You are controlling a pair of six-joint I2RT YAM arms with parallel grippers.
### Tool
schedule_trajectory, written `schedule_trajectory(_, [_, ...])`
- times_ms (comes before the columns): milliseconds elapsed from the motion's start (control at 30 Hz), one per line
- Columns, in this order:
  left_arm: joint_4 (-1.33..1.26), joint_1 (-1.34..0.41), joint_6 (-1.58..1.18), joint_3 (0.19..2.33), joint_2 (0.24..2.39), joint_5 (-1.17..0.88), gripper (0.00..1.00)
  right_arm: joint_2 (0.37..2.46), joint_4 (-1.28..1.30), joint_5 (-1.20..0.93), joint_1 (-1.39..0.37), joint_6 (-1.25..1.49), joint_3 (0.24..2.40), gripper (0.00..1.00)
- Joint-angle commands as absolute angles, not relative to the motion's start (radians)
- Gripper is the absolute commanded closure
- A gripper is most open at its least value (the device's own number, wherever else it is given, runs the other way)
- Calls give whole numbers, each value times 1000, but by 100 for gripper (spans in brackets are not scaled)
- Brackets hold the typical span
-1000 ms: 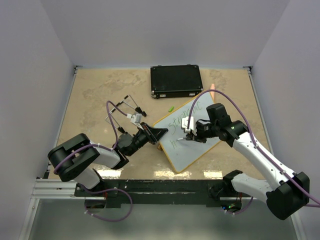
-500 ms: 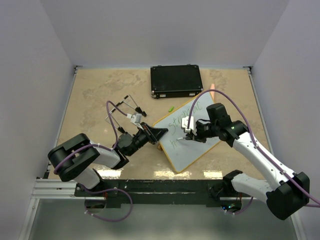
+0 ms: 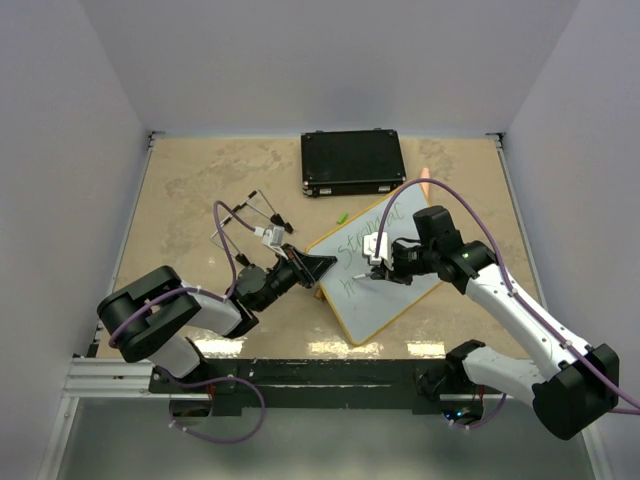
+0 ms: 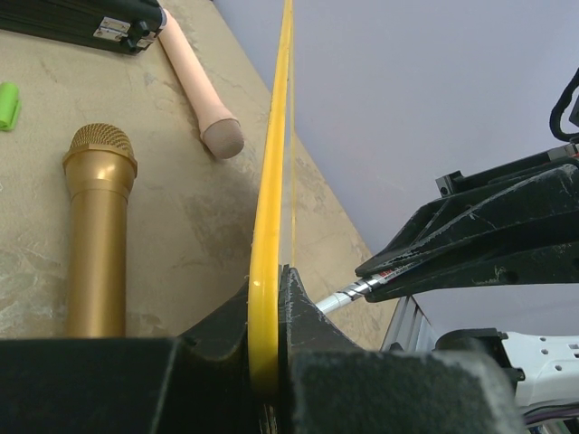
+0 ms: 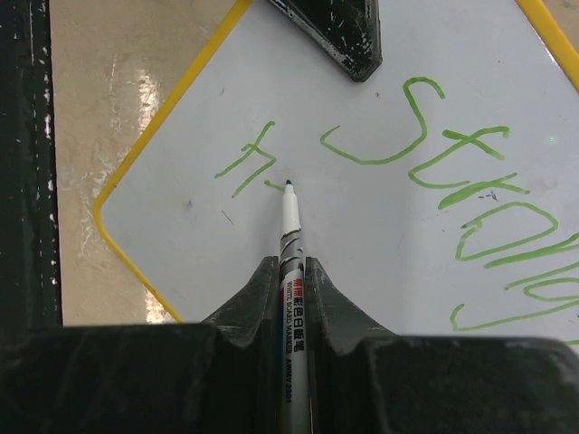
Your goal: Write a sentence on the whiteboard
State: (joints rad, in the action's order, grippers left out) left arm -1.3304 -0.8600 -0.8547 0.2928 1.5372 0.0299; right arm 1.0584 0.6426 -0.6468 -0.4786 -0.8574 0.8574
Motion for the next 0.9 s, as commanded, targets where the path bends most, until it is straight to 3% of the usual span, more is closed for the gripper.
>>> schedule_trajectory(0, [-1359, -861, -755, 304, 1557, 26, 100, 1062, 627, -669, -479, -879, 870, 100])
schedule_trajectory(867, [-1358, -861, -750, 295, 1543, 37, 100, 1089, 695, -650, -482, -928, 861, 100])
